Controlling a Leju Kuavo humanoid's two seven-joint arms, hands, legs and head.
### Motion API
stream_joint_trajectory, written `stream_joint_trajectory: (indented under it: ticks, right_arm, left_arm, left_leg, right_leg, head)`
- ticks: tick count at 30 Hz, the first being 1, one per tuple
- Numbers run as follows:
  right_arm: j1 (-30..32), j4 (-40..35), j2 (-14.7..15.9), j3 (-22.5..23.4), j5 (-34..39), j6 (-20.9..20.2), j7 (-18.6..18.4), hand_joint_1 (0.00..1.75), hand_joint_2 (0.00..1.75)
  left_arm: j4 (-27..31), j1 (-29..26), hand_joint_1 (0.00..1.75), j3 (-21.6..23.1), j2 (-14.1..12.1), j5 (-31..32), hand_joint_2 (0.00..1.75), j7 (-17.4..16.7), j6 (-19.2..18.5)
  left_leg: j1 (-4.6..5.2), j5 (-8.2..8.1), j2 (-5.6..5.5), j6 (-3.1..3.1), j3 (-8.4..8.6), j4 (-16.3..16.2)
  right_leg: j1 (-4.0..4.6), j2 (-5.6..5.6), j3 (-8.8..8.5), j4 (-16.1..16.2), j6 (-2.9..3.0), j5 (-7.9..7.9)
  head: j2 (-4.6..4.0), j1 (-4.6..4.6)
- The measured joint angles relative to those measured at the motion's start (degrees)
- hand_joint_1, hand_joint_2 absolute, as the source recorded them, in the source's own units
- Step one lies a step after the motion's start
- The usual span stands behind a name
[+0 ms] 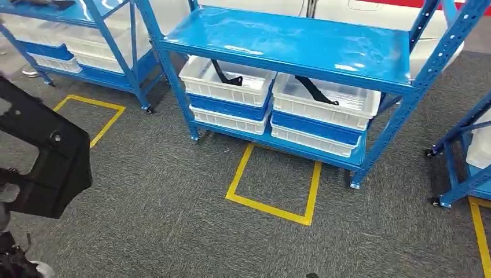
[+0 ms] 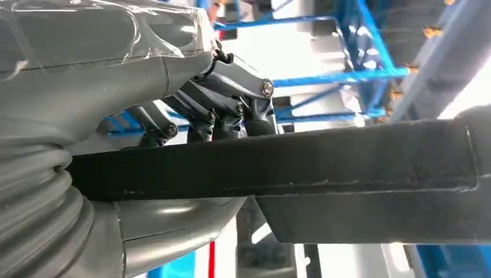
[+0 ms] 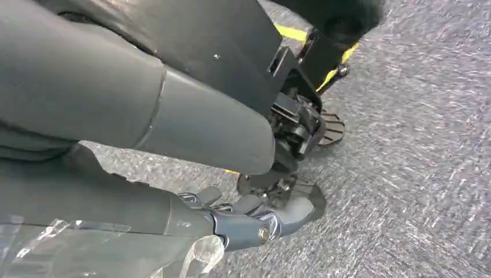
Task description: Take the parts from the cabinet and place them on the table.
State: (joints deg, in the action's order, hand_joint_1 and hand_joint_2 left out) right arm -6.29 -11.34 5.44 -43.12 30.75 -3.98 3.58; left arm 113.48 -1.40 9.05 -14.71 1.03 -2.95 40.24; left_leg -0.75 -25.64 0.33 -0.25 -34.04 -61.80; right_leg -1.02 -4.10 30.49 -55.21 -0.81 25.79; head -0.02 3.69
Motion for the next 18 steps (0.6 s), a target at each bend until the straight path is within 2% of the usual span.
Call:
stream_joint_trajectory:
  ticks: [1,2,5,6,7,8,9,10,11,12,13,14,15,16,17,18]
  right_arm:
    - [-0.1,0.0,0.1,0.0,0.1,0.0,-0.5,0.00,0.00]
    - [-0.2,0.0,0.3,0.0,0.1,0.0,-1.0,0.00,0.00]
    - [-0.4,0.0,0.7,0.0,0.1,0.1,-1.7,0.00,0.00]
    - [-0.6,0.0,0.9,-0.1,0.1,0.2,-1.7,0.00,0.00]
    - [-0.6,0.0,1.2,-0.1,0.1,0.2,-1.8,0.00,0.00]
    - [-0.6,0.0,1.6,-0.1,0.1,0.3,-1.6,0.00,0.00]
    - [-0.5,0.0,1.7,-0.1,0.0,0.3,-0.9,0.00,0.00]
    - [-0.3,0.0,2.3,-0.1,-0.1,0.3,-0.2,0.00,0.00]
    - [-0.2,0.0,2.7,-0.2,-0.2,0.3,0.4,0.00,0.00]
    - [-0.2,0.0,3.1,-0.2,-0.3,0.3,0.9,0.00,0.00]
    - [-0.2,0.0,3.6,-0.2,-0.5,0.3,1.4,0.00,0.00]
    - [-0.2,0.0,4.0,-0.2,-0.5,0.3,1.8,0.00,0.00]
    - [-0.4,0.0,4.3,-0.2,-0.6,0.4,2.1,0.00,0.00]
    - [-0.6,0.0,4.9,-0.2,-0.7,0.4,2.3,0.00,0.00]
    - [-0.6,0.0,5.1,-0.2,-0.8,0.4,2.5,0.00,0.00]
    - [-1.0,0.0,5.5,-0.2,-0.9,0.4,2.7,0.00,0.00]
  left_arm:
    - [-0.4,0.3,1.75,0.0,0.1,-0.2,1.75,0.6,0.0]
    - [-0.6,0.7,1.75,-0.2,0.1,-0.7,1.75,1.4,0.0]
    - [-1.4,1.0,1.75,-0.9,0.4,-1.9,1.75,3.3,0.0]
    - [-1.7,1.0,1.75,-1.3,0.4,-2.6,1.75,3.8,0.0]
    - [-1.8,1.1,1.75,-1.5,0.5,-3.1,1.75,4.3,0.0]
    - [-1.9,1.4,1.75,-1.6,0.8,-3.2,1.75,5.0,0.0]
    - [-2.1,1.9,1.75,-1.6,0.9,-3.6,1.75,5.5,0.1]
    - [-2.3,2.1,1.75,-1.6,1.3,-4.3,1.75,6.0,0.1]
    - [-2.6,2.1,1.75,-1.6,1.6,-4.8,1.75,6.6,0.0]
    - [-2.9,2.1,1.75,-1.6,1.9,-5.2,1.75,7.4,0.0]
    - [-3.3,2.2,1.75,-1.6,2.2,-5.9,1.75,8.3,0.0]
    - [-3.6,2.4,1.75,-1.6,2.6,-6.5,1.75,9.2,0.0]
    - [-3.8,2.5,1.75,-1.6,3.0,-6.7,1.75,10.0,0.0]
    - [-4.1,2.6,1.75,-1.6,3.3,-6.7,1.75,10.8,0.0]
    - [-4.2,2.7,1.75,-1.6,3.6,-6.6,1.75,11.3,0.0]
    - [-4.4,3.0,1.75,-1.6,3.9,-6.4,1.75,11.9,0.0]
  left_leg:
    - [0.24,1.88,1.83,0.47,3.13,5.7]
    - [0.82,1.09,4.37,0.97,4.18,8.4]
    - [1.28,1.47,2.57,1.57,3.43,8.0]
    - [1.29,1.80,1.95,1.99,3.40,8.4]
    - [0.36,2.48,1.39,2.54,4.10,9.0]
    - [0.59,2.71,0.76,2.84,4.01,9.1]
    - [0.55,2.85,0.34,3.06,3.90,9.1]
    - [0.60,2.85,-0.41,3.11,3.78,9.1]
    - [0.68,2.91,-1.12,3.22,3.67,9.1]
    - [0.81,2.95,-1.98,3.27,3.62,9.0]
    - [0.81,2.96,-2.80,3.27,3.63,9.0]
    - [0.75,2.96,-3.67,3.25,3.64,8.8]
    - [0.64,2.92,-4.51,3.19,3.65,8.6]
    - [0.52,2.72,-5.33,2.90,3.56,8.1]
    - [0.43,2.53,-5.80,2.59,3.21,7.7]
    - [0.73,2.38,-6.49,2.28,2.41,6.9]
  right_leg:
    - [0.08,-0.46,-0.11,0.0,-0.03,0.00]
    - [0.33,-0.98,-0.16,0.0,-0.17,0.02]
    - [0.31,-2.29,-0.27,0.2,-1.07,-0.02]
    - [0.33,-2.82,-0.44,0.3,-1.46,-0.07]
    - [0.29,-2.18,-0.33,-0.1,-1.90,0.46]
    - [0.28,0.51,0.28,-2.0,-1.98,1.94]
    - [0.20,2.34,1.97,-6.0,-1.89,4.35]
    - [0.23,3.35,4.46,-11.5,-1.93,7.00]
    - [0.23,3.58,6.61,-16.0,-1.98,8.66]
    - [0.25,3.60,7.86,-18.4,-2.01,8.99]
    - [0.24,3.62,7.65,-17.8,-2.02,7.94]
    - [0.21,3.69,6.12,-14.4,-2.04,5.60]
    - [0.13,4.05,3.72,-9.3,-2.04,2.80]
    - [-0.16,5.85,0.86,-3.1,-2.17,-0.11]
    - [-0.51,8.81,-0.24,-1.0,-2.16,0.53]
    - [-0.42,8.73,0.03,-0.6,-1.96,0.50]
  head:
    - [0.00,0.00]
    - [0.00,-0.02]
    - [0.00,-0.15]
    - [0.00,-0.13]
    - [0.00,-0.15]
    - [0.00,-0.33]
    - [0.00,-0.39]
    - [0.00,-0.52]
    - [0.00,-0.57]
    - [0.00,-0.57]
    - [0.00,-0.57]
    - [0.00,-0.59]
    - [0.00,-0.57]
    - [0.00,-0.61]
    - [0.00,-0.59]
    - [0.00,-0.72]
